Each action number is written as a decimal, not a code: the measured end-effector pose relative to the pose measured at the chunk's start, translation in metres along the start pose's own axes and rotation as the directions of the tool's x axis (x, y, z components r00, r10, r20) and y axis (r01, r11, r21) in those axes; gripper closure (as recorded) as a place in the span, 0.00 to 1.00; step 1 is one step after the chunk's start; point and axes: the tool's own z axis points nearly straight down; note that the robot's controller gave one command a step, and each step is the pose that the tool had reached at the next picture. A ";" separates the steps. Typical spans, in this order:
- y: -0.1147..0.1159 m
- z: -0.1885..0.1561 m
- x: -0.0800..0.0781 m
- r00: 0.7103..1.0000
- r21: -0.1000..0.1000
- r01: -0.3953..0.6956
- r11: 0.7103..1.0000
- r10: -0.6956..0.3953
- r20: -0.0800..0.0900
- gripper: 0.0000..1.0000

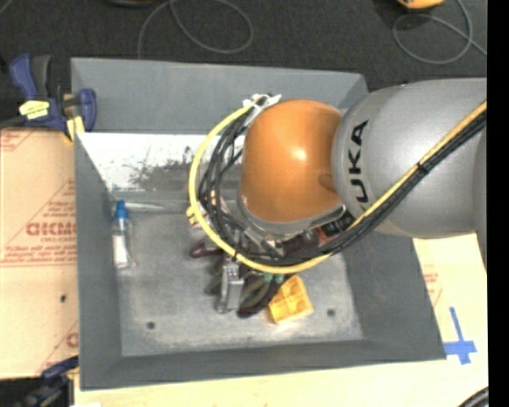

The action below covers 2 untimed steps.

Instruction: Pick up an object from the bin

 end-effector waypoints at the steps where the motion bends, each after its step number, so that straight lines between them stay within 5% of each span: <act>1: -0.001 -0.005 -0.001 1.000 -0.001 -0.004 1.000 0.004 0.008 0.00; 2: -0.017 -0.007 0.008 0.996 -0.001 0.088 0.996 -0.088 0.006 0.00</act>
Offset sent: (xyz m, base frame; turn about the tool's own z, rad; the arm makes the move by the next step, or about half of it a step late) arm -0.0263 -0.0607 0.0109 -0.2454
